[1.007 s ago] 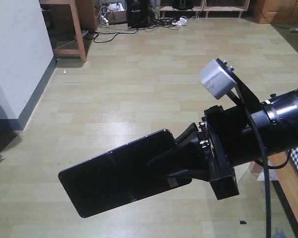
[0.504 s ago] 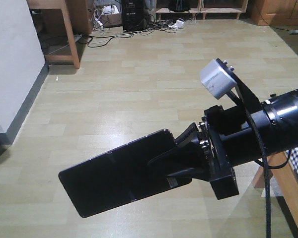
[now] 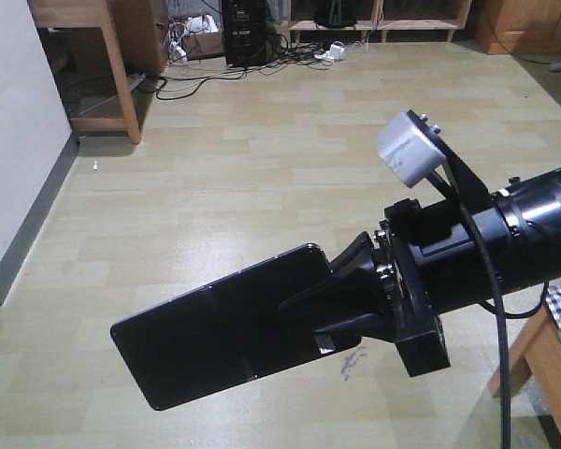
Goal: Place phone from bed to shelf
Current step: 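Carry the phone in the right gripper while driving toward the white desk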
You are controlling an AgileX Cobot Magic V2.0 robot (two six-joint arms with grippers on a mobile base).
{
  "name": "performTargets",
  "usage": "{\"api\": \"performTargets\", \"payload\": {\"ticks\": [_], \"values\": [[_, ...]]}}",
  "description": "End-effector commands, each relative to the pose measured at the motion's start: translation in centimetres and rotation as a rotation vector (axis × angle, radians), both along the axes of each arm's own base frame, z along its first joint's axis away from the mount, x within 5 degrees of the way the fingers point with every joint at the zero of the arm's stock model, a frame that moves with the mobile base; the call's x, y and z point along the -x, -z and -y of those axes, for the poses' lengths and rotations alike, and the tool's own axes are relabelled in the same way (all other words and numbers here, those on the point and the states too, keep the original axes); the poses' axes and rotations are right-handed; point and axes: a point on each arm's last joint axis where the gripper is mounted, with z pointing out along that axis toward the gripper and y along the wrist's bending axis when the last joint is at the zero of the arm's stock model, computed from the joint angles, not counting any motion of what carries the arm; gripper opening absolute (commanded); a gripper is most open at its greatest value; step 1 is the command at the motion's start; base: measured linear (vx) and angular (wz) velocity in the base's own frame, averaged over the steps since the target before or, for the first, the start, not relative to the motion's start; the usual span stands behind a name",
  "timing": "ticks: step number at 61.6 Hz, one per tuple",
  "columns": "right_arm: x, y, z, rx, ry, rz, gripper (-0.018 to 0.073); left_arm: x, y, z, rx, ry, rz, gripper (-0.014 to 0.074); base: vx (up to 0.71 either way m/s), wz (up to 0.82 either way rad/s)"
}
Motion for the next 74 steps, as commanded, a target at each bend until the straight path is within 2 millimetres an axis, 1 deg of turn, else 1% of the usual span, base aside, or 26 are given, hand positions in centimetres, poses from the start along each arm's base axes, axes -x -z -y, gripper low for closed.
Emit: {"api": "performTargets", "payload": {"ticks": [1, 74], "values": [[1.19, -2.15, -0.14, -0.103, -0.056, -0.002, -0.0001, -0.05, -0.61, -0.06, 0.007, -0.006, 0.076, 0.0001, 0.31, 0.02], [1.19, -2.18, -0.15, -0.106, -0.056, -0.002, -0.0001, -0.05, -0.61, -0.06, 0.007, -0.006, 0.076, 0.0001, 0.38, 0.0]]}}
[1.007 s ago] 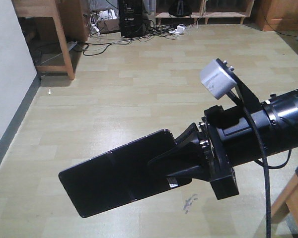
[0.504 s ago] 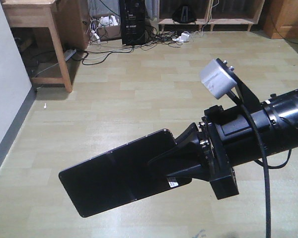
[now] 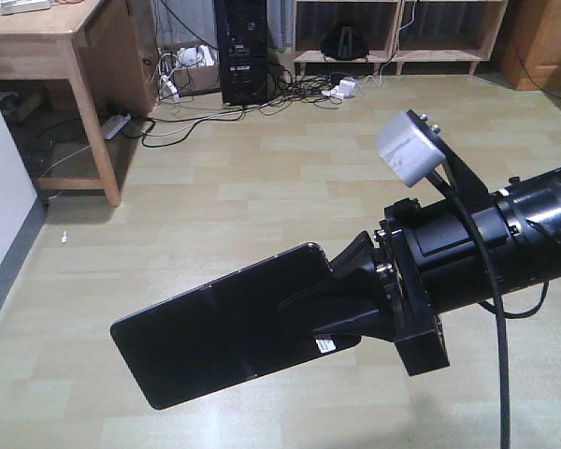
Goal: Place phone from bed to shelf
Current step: 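Carry the phone in the right gripper while driving toward the white desk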
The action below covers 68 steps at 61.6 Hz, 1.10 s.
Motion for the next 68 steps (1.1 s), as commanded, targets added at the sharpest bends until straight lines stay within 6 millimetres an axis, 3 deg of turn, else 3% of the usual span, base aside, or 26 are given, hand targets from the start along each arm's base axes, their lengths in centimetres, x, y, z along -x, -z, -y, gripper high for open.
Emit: {"api": "performTargets", "payload": {"ticks": [1, 68], "values": [[1.2, -2.17, -0.14, -0.105, -0.057, -0.002, -0.0001, -0.05, -0.61, -0.06, 0.007, -0.006, 0.076, 0.0001, 0.39, -0.04], [1.2, -2.17, -0.14, -0.105, -0.057, -0.002, -0.0001, -0.05, -0.61, -0.06, 0.007, -0.006, 0.076, 0.0001, 0.33, 0.03]]}}
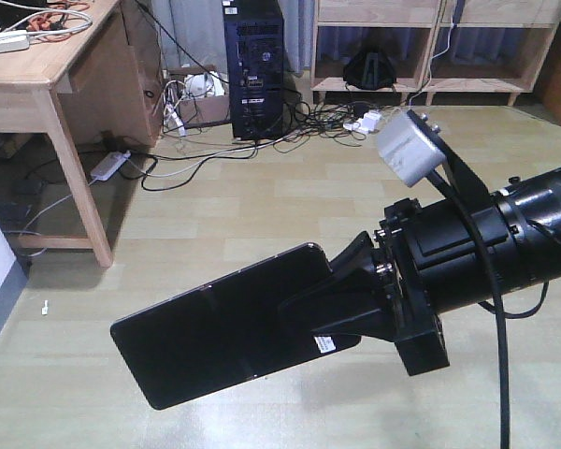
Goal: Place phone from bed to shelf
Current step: 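Carry the phone in the right gripper while driving toward the white desk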
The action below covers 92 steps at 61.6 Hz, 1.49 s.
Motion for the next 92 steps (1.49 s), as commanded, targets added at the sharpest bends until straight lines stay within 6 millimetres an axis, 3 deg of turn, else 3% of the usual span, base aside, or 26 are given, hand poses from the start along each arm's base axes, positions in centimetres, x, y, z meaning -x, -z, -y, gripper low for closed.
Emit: {"api": "performTargets", "payload": {"ticks": [1, 45, 92], "values": [[1.2, -2.17, -0.14, -0.105, -0.057, -0.002, -0.0001, -0.05, -0.61, -0.06, 0.007, -0.006, 0.076, 0.0001, 0.28, 0.05], [1.2, -2.17, -0.14, -0.105, -0.057, -0.002, -0.0001, -0.05, -0.61, -0.06, 0.007, -0.006, 0.076, 0.0001, 0.24, -0.07], [1.2, -2.17, -0.14, -0.105, -0.057, -0.002, -0.0001, -0.05, -0.61, -0.06, 0.007, -0.006, 0.076, 0.0001, 0.18, -0.46]]}}
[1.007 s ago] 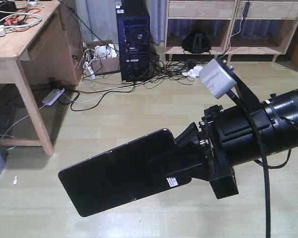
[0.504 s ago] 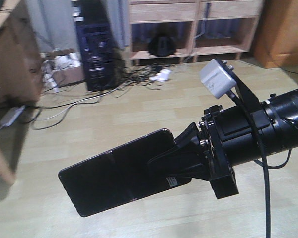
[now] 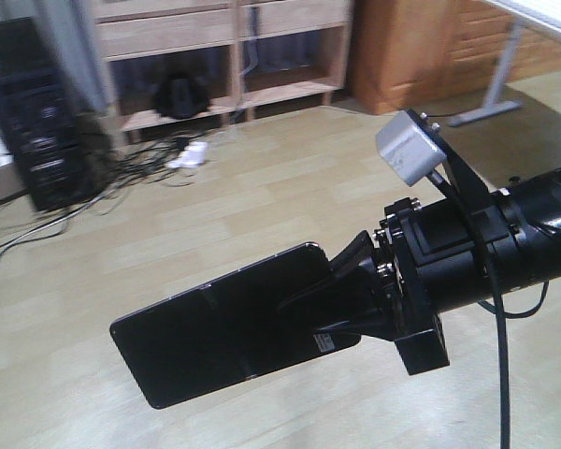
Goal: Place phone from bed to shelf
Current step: 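Carry the phone in the right gripper while driving toward the white desk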
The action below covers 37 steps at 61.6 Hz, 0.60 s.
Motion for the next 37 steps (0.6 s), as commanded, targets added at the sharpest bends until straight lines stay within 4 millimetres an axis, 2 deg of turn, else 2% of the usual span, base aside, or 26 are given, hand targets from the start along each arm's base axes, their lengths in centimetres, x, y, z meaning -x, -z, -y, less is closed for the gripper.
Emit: {"api": "performTargets", "payload": {"ticks": [1, 37], "values": [[1.2, -2.15, -0.14, -0.103, -0.057, -0.001, -0.0001, -0.05, -0.61, -0.06, 0.007, -0.006, 0.076, 0.0001, 0.16, -0.52], [1.2, -2.15, -0.14, -0.103, -0.057, -0.001, -0.0001, -0.05, -0.61, -0.06, 0.007, -0.006, 0.076, 0.0001, 0.15, -0.43]]}}
